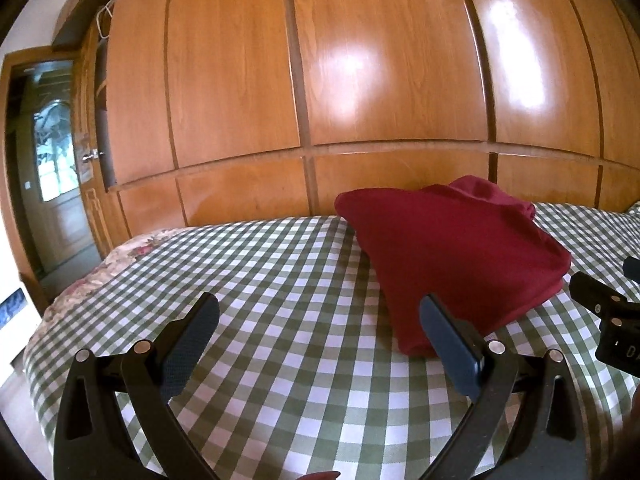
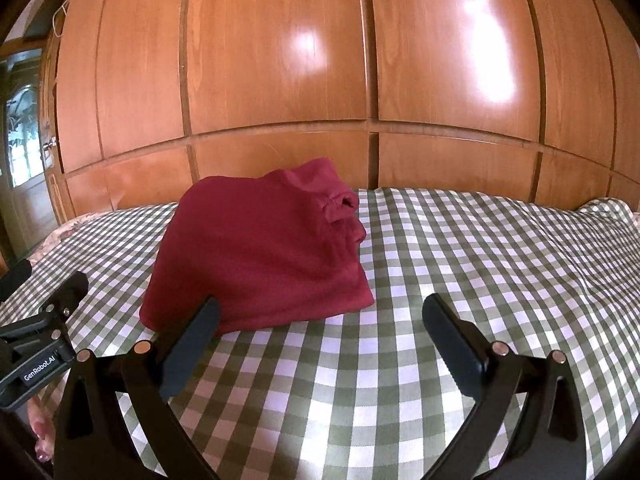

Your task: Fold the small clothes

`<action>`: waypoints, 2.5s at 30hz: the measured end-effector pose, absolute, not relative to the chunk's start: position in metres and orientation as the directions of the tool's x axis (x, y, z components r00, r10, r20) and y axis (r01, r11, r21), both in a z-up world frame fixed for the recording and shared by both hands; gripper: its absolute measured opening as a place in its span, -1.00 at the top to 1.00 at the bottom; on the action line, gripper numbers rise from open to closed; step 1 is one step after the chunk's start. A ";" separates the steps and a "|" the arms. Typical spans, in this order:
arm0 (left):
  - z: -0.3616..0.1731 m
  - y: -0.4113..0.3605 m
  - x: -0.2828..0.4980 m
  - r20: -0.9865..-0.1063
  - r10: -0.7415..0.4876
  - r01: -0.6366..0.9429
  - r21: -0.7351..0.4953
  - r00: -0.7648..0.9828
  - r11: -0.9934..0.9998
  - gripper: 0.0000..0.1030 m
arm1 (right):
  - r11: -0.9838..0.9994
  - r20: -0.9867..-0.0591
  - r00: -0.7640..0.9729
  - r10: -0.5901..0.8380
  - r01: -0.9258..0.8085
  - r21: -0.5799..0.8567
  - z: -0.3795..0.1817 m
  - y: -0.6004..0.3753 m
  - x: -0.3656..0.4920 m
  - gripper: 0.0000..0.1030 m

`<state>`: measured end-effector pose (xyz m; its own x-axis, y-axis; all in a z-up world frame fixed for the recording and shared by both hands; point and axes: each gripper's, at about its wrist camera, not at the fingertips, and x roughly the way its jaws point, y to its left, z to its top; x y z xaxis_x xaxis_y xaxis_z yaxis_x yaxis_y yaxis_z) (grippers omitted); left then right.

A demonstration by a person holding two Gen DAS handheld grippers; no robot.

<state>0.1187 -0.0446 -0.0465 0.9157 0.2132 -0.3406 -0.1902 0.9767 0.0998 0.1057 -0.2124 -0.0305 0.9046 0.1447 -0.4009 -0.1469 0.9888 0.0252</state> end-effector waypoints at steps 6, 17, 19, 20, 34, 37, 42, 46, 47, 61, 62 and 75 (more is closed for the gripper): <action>-0.048 -0.044 0.121 -0.357 0.215 -0.194 0.095 0.909 0.976 -0.93 | 0.989 -0.403 0.904 0.145 -0.146 0.027 -0.031 -0.213 0.106 -0.96; -0.049 -0.044 0.121 -0.360 0.217 -0.196 0.093 0.907 0.976 -0.93 | 0.989 -0.406 0.902 0.145 -0.146 0.030 -0.032 -0.213 0.107 -0.96; -0.049 -0.044 0.121 -0.359 0.218 -0.197 0.094 0.908 0.976 -0.93 | 0.989 -0.407 0.902 0.146 -0.146 0.031 -0.032 -0.214 0.107 -0.96; -0.049 -0.044 0.122 -0.359 0.217 -0.196 0.094 0.908 0.976 -0.93 | 0.989 -0.408 0.901 0.146 -0.146 0.031 -0.032 -0.214 0.107 -0.96; -0.049 -0.044 0.122 -0.362 0.218 -0.197 0.095 0.906 0.976 -0.93 | 0.989 -0.416 0.898 0.147 -0.145 0.036 -0.034 -0.215 0.108 -0.96; -0.050 -0.043 0.122 -0.363 0.214 -0.193 0.094 0.907 0.977 -0.93 | 0.989 -0.418 0.897 0.146 -0.144 0.038 -0.034 -0.215 0.108 -0.96; -0.049 -0.043 0.122 -0.364 0.214 -0.192 0.095 0.907 0.977 -0.93 | 0.989 -0.418 0.896 0.146 -0.144 0.038 -0.035 -0.214 0.108 -0.96; -0.049 -0.043 0.122 -0.364 0.213 -0.191 0.094 0.907 0.977 -0.93 | 0.989 -0.421 0.895 0.147 -0.143 0.040 -0.035 -0.214 0.109 -0.96; -0.050 -0.042 0.122 -0.365 0.212 -0.190 0.094 0.907 0.977 -0.93 | 0.989 -0.421 0.895 0.147 -0.143 0.040 -0.035 -0.214 0.109 -0.96; -0.053 -0.039 0.125 -0.368 0.209 -0.188 0.094 0.906 0.978 -0.93 | 0.989 -0.431 0.890 0.147 -0.142 0.045 -0.037 -0.214 0.111 -0.96; -0.054 -0.038 0.125 -0.369 0.215 -0.194 0.096 0.904 0.976 -0.93 | 0.989 -0.433 0.889 0.148 -0.142 0.046 -0.038 -0.214 0.111 -0.96; -0.056 -0.034 0.129 -0.389 0.218 -0.200 0.086 0.895 0.976 -0.93 | 0.989 -0.447 0.882 0.148 -0.138 0.056 -0.038 -0.216 0.114 -0.96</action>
